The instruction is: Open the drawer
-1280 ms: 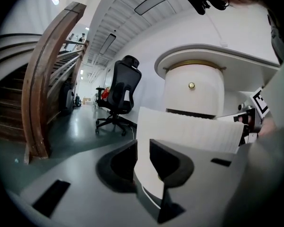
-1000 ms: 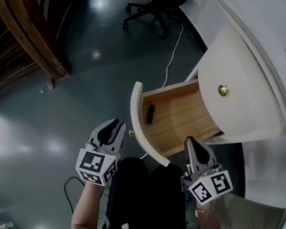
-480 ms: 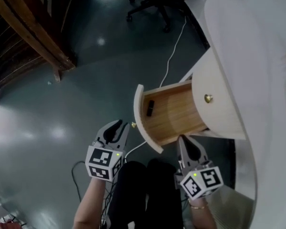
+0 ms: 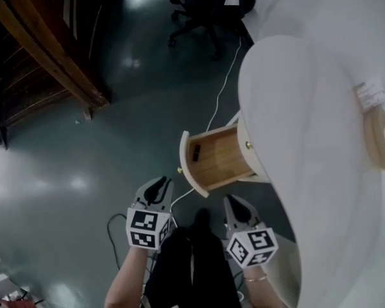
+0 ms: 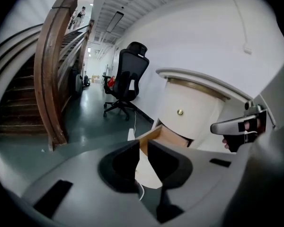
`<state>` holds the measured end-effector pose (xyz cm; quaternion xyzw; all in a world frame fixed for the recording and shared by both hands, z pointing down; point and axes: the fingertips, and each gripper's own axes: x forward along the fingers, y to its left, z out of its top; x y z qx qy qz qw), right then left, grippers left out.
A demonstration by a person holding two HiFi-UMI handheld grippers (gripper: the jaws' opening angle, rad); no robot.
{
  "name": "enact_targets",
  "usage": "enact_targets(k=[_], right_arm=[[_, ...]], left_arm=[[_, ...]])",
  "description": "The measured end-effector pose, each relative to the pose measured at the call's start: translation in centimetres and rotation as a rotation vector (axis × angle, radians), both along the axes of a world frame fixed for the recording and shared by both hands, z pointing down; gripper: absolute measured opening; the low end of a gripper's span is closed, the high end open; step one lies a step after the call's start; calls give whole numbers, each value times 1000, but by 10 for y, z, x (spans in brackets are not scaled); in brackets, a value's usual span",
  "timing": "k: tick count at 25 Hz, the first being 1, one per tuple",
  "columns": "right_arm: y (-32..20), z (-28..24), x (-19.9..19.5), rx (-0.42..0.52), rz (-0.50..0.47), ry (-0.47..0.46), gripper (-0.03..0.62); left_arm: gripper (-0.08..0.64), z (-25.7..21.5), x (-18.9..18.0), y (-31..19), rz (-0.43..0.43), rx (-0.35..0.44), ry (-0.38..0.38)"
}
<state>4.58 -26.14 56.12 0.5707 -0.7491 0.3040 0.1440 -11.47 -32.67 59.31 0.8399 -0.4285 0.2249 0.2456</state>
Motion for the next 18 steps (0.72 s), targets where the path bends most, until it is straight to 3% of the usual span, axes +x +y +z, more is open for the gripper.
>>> enact_targets(k=[9,18], right_arm=[[32,-69,-4,-50,32,23,3],[49,-93,-20,-59,-4,35,3]], left_arm=[[43,-87,-3,32,4,-16,-11],[40,-116,-9,56,-14,-45,6]])
